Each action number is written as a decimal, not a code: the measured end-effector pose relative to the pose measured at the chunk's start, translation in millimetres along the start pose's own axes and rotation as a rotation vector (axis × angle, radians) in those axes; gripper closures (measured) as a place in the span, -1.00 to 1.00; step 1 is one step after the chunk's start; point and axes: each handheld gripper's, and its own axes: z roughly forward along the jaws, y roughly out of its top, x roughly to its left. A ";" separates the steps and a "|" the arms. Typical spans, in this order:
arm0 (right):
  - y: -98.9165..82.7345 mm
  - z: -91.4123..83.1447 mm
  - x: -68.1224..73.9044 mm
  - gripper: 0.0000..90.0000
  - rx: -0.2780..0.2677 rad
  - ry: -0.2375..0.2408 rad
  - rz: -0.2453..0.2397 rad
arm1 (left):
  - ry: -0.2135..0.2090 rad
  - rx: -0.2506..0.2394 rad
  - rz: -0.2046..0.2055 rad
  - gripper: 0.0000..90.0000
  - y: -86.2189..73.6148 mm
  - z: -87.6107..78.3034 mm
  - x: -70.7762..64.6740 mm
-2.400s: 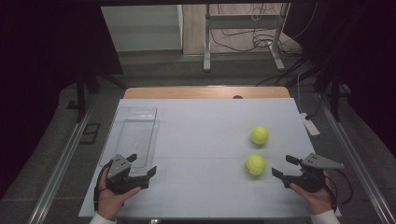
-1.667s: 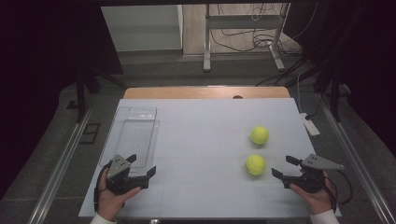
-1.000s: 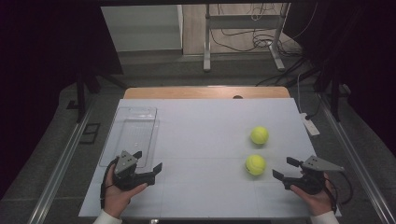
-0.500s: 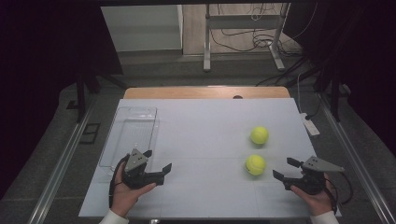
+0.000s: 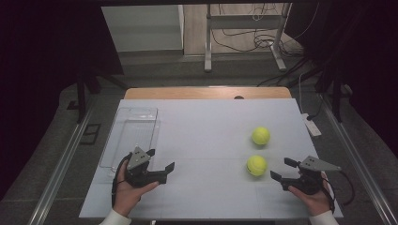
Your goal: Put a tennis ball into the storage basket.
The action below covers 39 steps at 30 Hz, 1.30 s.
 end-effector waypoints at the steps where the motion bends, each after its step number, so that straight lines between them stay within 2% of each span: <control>1: 0.3 0.2 1.0 -0.59 0.000 0.002 -0.005 | -0.003 0.003 0.000 -0.73 0.4 2.0 -1.1; 6: -0.4 -2.2 2.6 -0.59 -0.001 0.000 -0.015 | -0.011 0.012 0.006 -0.73 3.1 9.4 -4.9; 13: -2.8 -8.3 0.4 -0.59 -0.009 -0.008 0.000 | -0.036 0.011 0.021 -0.73 13.9 22.0 -11.7; 18: -3.8 -11.1 6.0 -0.59 -0.006 -0.009 -0.015 | -0.060 0.014 0.037 -0.73 22.9 32.2 -17.5; 24: -5.6 -12.8 5.6 -0.59 -0.003 -0.009 -0.014 | -0.074 0.025 0.052 -0.73 25.8 39.4 -19.4; 29: -4.8 -11.6 4.0 -0.59 -0.009 -0.005 0.005 | -0.094 0.033 0.043 -0.74 27.1 45.7 -20.1; 39: -3.7 -7.1 3.5 -0.59 -0.002 -0.001 -0.003 | -0.108 0.038 0.065 -0.74 31.6 52.9 -29.5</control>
